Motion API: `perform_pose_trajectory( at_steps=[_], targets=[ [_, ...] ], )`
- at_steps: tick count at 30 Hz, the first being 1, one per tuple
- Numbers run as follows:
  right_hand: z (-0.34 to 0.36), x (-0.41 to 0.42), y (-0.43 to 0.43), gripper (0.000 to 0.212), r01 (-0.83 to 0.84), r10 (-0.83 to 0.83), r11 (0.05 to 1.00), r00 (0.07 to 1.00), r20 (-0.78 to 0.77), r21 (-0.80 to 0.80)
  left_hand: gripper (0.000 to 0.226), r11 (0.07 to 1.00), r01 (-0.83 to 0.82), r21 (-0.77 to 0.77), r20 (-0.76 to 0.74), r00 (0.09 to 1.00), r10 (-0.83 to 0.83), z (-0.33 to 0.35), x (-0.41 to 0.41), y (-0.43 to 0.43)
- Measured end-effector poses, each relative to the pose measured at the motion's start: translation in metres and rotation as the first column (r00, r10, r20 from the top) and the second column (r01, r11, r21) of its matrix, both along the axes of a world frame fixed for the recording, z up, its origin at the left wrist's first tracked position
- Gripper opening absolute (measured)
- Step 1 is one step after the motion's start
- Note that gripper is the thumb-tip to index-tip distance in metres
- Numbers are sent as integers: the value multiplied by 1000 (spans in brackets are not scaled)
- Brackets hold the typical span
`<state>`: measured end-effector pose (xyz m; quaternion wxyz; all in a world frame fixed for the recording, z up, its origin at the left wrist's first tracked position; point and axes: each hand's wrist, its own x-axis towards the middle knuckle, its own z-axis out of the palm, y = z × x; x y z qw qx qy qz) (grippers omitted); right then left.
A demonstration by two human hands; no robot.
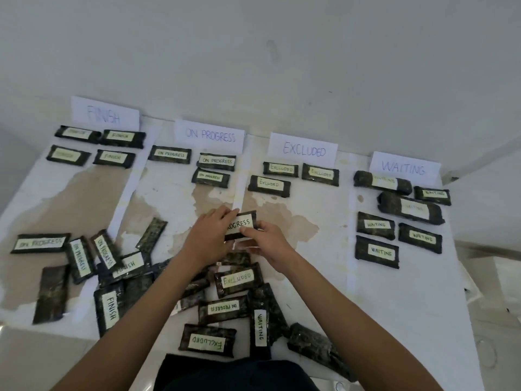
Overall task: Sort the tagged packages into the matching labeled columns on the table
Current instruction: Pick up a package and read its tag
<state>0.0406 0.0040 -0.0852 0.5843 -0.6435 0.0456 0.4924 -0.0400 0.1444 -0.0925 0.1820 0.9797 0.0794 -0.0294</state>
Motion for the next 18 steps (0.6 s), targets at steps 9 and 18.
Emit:
perform_pose_trajectory(
  at_steps=[9,18],
  targets=[
    [-10,-3,76,24,-126,161,974,970,183,-187,64,987,-154,49,-97,983,158,-1,-10,114],
    [-44,-2,137,21,-121,232,937,916,327,-327,65,990,-124,74,-178,975,135,-42,33,221]
  ],
)
